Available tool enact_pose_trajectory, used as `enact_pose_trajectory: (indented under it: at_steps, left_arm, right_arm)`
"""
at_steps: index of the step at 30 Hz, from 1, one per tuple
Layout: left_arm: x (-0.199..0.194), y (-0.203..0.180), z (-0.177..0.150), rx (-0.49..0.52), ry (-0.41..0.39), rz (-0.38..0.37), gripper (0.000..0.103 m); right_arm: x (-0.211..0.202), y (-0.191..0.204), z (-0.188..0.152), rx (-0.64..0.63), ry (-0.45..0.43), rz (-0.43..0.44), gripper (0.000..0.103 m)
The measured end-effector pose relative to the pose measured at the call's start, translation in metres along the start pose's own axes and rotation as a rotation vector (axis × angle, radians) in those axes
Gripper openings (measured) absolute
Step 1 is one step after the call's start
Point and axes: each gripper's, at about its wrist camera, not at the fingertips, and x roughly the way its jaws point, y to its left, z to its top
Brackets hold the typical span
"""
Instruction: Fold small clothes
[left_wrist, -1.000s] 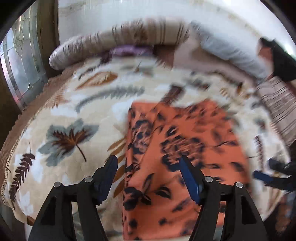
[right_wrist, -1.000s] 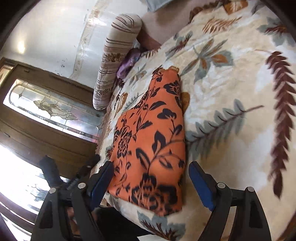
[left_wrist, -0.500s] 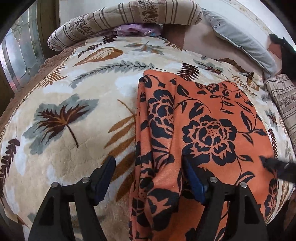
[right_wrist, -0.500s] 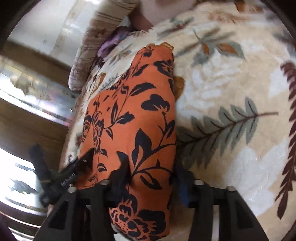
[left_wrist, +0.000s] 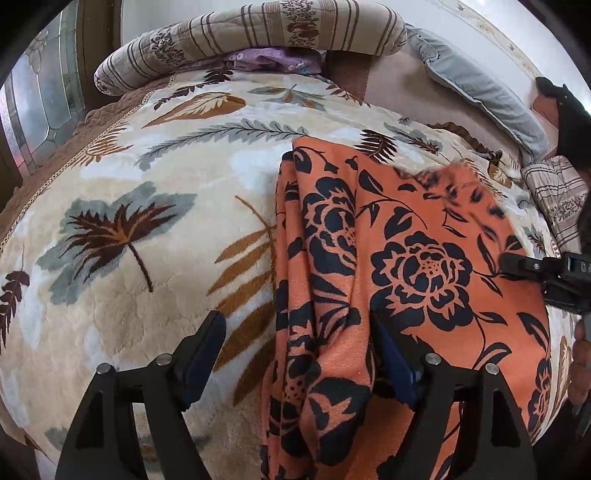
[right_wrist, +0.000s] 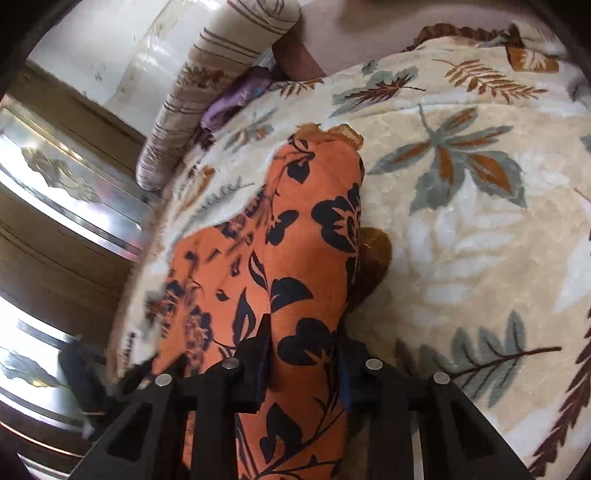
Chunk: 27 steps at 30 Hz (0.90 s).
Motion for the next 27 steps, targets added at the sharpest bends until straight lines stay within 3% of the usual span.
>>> enact_pose_trajectory:
  at_steps: [2,4,5,7,8,9,13,15,16,17,19,22,27]
  left_arm:
    - [-0.001,-0.001,0.000,0.014,-0.006,0.005,0.081]
    - [0.000,0.001,-0.001,0.008,-0.004,-0.005,0.082]
    - [0.000,0.002,0.000,0.000,0.000,-0.012,0.082]
    - [0.001,0.002,0.000,-0.008,0.005,-0.017,0.082]
    - [0.002,0.002,0.000,-0.004,0.006,-0.017,0.082]
    - [0.002,0.002,0.001,0.002,0.006,-0.018,0.081]
    - [0.001,0.004,0.000,-0.005,0.007,-0.028,0.082]
    - [0.000,0.003,0.001,-0.003,0.003,-0.028,0.081]
    - [-0.001,0.002,0.001,-0.001,0.005,-0.024,0.081]
    - [-0.005,0.002,0.001,-0.003,0.005,-0.022,0.081]
    - [-0.014,0.003,0.001,-0.008,-0.001,-0.004,0.081]
    - [-0.031,-0.001,-0.002,0.005,-0.010,0.026,0.081]
    - [-0.053,-0.005,-0.010,0.030,-0.027,0.067,0.081]
  right_arm:
    - [-0.012,-0.010,0.003,0.075,-0.038,0.079,0.056]
    - [-0.023,-0.012,0.015,0.092,-0.119,0.088,0.076]
    - [-0.020,-0.015,0.025,0.116,-0.128,0.092,0.077]
    - [0.004,-0.024,0.044,0.161,-0.047,0.121,0.073]
    - [0.021,-0.031,0.050,0.186,0.019,0.104,0.060]
    - [0.030,-0.030,0.053,0.184,0.049,0.095,0.030]
    - [0.018,-0.007,0.049,0.084,-0.037,0.013,0.032]
    - [0.020,-0.009,0.040,0.102,-0.022,-0.027,0.041]
    - [0.014,-0.004,0.036,0.088,-0.055,-0.045,0.060]
    - [0.004,0.003,0.031,0.054,-0.093,-0.082,0.065]
    - [-0.019,0.018,0.016,-0.021,-0.172,-0.119,0.065]
    - [-0.049,0.047,-0.012,-0.116,-0.190,-0.047,0.065]
    - [-0.046,0.061,-0.059,-0.168,-0.078,0.077,0.067]
